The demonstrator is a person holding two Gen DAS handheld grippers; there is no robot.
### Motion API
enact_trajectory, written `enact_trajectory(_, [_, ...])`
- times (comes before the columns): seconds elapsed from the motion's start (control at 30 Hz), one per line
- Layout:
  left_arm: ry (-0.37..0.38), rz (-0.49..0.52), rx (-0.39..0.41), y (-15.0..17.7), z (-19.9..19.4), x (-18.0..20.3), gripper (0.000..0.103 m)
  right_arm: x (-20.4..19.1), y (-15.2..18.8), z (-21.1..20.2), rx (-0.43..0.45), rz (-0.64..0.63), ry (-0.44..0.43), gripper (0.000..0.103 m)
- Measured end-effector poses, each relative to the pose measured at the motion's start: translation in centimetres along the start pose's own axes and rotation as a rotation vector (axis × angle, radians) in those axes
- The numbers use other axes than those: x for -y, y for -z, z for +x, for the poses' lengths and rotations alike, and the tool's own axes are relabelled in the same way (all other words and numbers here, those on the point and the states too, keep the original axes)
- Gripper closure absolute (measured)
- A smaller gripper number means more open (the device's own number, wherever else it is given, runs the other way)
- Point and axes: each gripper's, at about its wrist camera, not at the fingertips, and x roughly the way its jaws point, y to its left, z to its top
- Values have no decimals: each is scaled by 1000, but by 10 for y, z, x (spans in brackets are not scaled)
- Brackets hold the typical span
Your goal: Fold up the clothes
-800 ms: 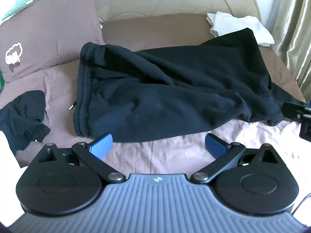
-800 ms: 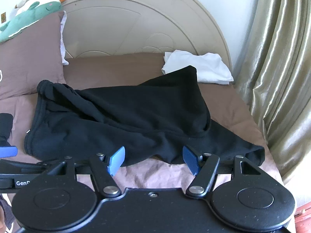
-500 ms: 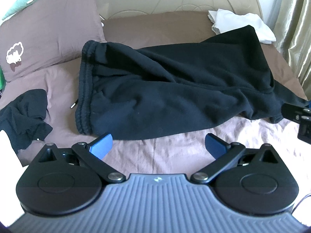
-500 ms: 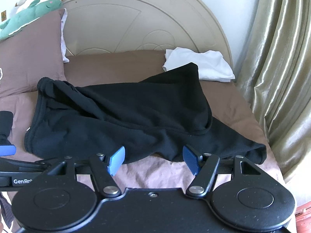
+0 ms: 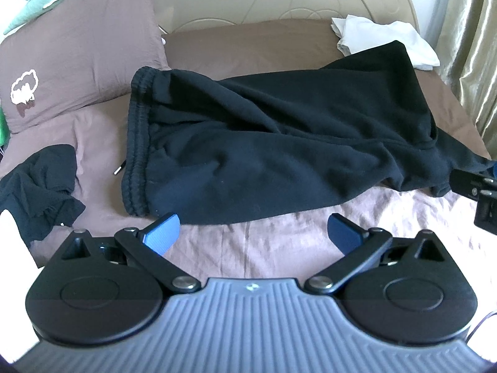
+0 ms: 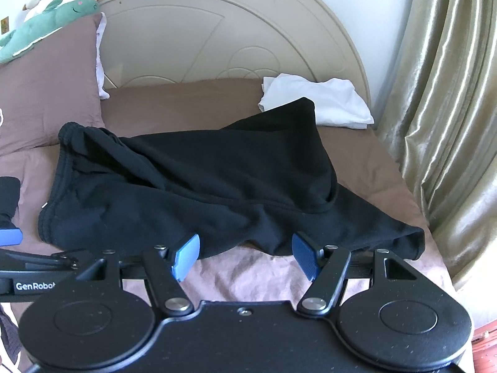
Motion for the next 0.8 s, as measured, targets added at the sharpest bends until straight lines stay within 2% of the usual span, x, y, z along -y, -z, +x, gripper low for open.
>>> enact_trajectory(0.8, [26,17,0,1,-8,-1,0,4,4,1,-5,2,4,32])
